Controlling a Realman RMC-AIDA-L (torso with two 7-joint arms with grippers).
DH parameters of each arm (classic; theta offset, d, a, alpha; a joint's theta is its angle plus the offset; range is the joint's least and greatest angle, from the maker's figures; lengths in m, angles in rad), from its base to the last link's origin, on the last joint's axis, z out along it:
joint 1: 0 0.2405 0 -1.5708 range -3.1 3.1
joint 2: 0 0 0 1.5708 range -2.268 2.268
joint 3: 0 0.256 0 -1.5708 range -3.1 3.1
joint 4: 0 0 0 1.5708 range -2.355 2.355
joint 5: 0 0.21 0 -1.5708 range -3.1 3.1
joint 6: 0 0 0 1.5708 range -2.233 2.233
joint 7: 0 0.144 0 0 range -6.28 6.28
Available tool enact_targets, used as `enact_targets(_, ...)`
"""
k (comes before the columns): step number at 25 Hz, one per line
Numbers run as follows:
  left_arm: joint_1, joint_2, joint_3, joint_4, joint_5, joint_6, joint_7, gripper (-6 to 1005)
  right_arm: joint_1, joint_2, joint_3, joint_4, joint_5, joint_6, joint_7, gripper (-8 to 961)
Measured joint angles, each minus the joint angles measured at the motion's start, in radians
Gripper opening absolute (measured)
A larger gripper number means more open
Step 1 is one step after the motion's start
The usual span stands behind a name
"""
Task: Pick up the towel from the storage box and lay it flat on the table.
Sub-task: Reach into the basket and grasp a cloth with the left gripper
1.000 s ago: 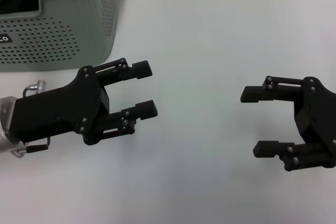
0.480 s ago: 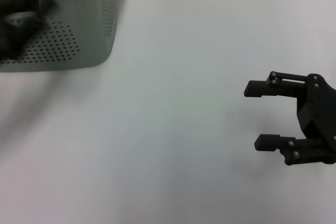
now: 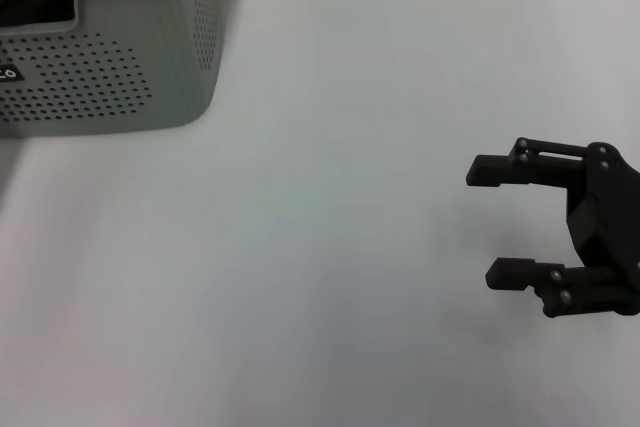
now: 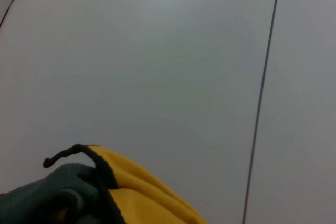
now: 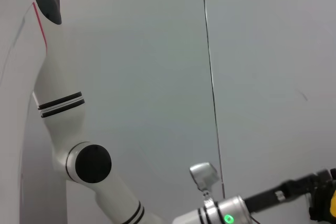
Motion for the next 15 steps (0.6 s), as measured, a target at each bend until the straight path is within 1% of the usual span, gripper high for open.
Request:
enact_targets(6, -0.052, -0.033, -0.003, 0.003, -0.028, -0.165, 0.143, 678, -0.005, 0.001, 0.0, 0.007, 0.0, -0.005, -0.005, 739)
enact_targets(8, -0.058, -0.039, -0.003, 0.002, -0.059, -0.187, 0.172, 678, -0.005, 0.002, 0.0, 0.007, 0.0, -0.006, -0.005, 739)
enact_targets(12, -0.05, -0.04, -0.004, -0.003, -0.083, -0.171, 0.178, 677, -0.01, 0.001, 0.0, 0.007, 0.005, -0.007, -0.005, 739)
enact_targets(15, -0.026, -0.041, -0.005, -0.005, -0.1, -0.107, 0.144, 677, -0.011, 0.001, 0.0, 0.007, 0.009, -0.008, -0.005, 739)
